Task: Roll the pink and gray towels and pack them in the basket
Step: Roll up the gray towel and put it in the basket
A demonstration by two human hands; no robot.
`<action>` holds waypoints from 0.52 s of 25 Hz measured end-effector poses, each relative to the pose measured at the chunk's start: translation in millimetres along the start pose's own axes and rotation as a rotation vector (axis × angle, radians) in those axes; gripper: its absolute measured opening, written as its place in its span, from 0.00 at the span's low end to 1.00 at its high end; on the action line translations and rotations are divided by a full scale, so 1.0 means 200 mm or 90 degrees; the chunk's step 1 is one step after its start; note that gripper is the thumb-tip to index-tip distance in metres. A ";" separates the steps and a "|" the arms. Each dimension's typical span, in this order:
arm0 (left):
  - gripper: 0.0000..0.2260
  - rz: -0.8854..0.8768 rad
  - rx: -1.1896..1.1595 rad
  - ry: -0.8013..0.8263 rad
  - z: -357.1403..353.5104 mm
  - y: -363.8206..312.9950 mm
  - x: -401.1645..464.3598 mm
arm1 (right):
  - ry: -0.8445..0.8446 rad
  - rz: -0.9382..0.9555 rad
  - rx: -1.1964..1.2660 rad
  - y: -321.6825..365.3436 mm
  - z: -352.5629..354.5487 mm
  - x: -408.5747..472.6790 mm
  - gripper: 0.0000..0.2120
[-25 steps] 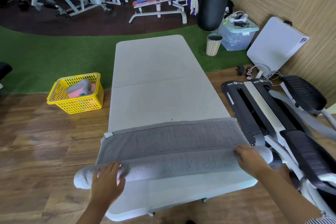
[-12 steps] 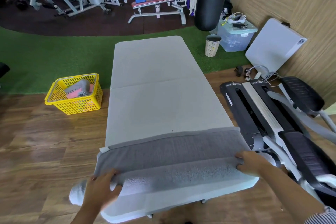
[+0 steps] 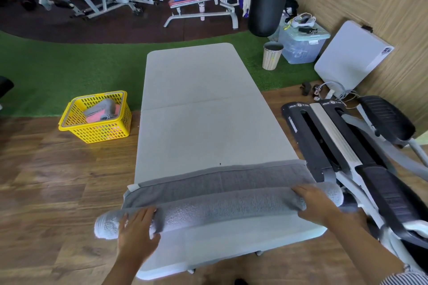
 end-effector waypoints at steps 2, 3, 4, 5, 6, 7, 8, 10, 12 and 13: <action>0.19 -0.028 -0.009 -0.021 0.06 -0.04 -0.01 | 0.028 -0.009 -0.027 -0.01 0.02 -0.02 0.13; 0.17 -0.054 -0.004 -0.028 0.07 -0.04 -0.02 | 0.053 -0.014 -0.041 -0.01 0.03 -0.03 0.10; 0.17 -0.068 0.008 -0.025 0.09 -0.04 -0.03 | 0.079 -0.015 -0.048 -0.01 0.03 -0.03 0.07; 0.19 -0.080 0.014 -0.011 0.08 -0.02 -0.03 | 0.110 -0.014 -0.046 -0.01 0.02 -0.04 0.05; 0.20 -0.072 0.009 0.008 0.09 0.01 -0.03 | 0.140 -0.016 -0.032 -0.02 0.01 -0.04 0.10; 0.21 -0.056 0.004 0.030 0.08 0.04 -0.01 | 0.170 -0.028 -0.013 -0.04 -0.01 -0.04 0.15; 0.22 -0.038 0.002 0.041 0.08 0.06 0.01 | 0.171 -0.031 0.004 -0.05 -0.01 -0.03 0.19; 0.21 -0.021 -0.023 0.001 0.11 0.06 0.04 | 0.111 -0.028 0.038 -0.06 0.04 -0.01 0.22; 0.18 -0.028 -0.037 -0.068 0.13 0.00 0.05 | 0.017 -0.012 0.072 -0.02 0.11 0.01 0.19; 0.18 -0.045 -0.035 -0.104 0.13 -0.04 0.05 | -0.021 -0.005 0.081 0.01 0.14 0.01 0.18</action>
Point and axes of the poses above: each hand's wrist, its own x-axis towards the middle knuckle, its own z-axis out of the back of the hand, y = z × x, the point moved 9 cm from there along x, towards the middle knuckle, and after that the axes turned 8 degrees about -x, right-handed, at the moved point
